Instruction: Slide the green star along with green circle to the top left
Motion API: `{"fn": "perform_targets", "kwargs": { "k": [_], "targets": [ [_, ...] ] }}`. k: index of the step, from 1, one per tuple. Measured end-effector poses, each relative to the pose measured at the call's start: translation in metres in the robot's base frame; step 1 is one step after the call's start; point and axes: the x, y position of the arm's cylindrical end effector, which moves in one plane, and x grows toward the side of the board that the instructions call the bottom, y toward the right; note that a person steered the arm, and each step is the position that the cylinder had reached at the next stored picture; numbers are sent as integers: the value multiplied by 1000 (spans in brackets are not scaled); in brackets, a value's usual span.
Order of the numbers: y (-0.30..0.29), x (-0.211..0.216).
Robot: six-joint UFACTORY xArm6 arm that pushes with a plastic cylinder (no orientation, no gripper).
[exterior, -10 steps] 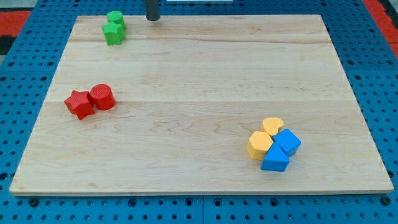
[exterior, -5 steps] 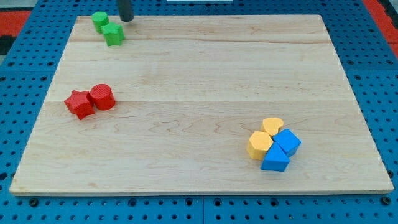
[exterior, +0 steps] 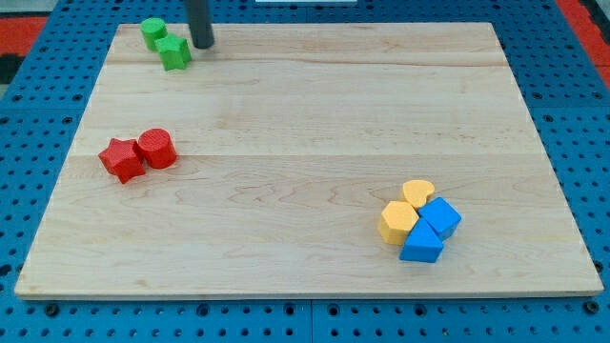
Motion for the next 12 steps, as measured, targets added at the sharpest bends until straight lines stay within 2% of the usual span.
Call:
{"fn": "perform_targets", "kwargs": {
  "k": [2,4,6,9,12],
  "targets": [
    [-12,-5],
    [20,29],
    [-23,35],
    [-43,76],
    [-53,51]
  ]
}}
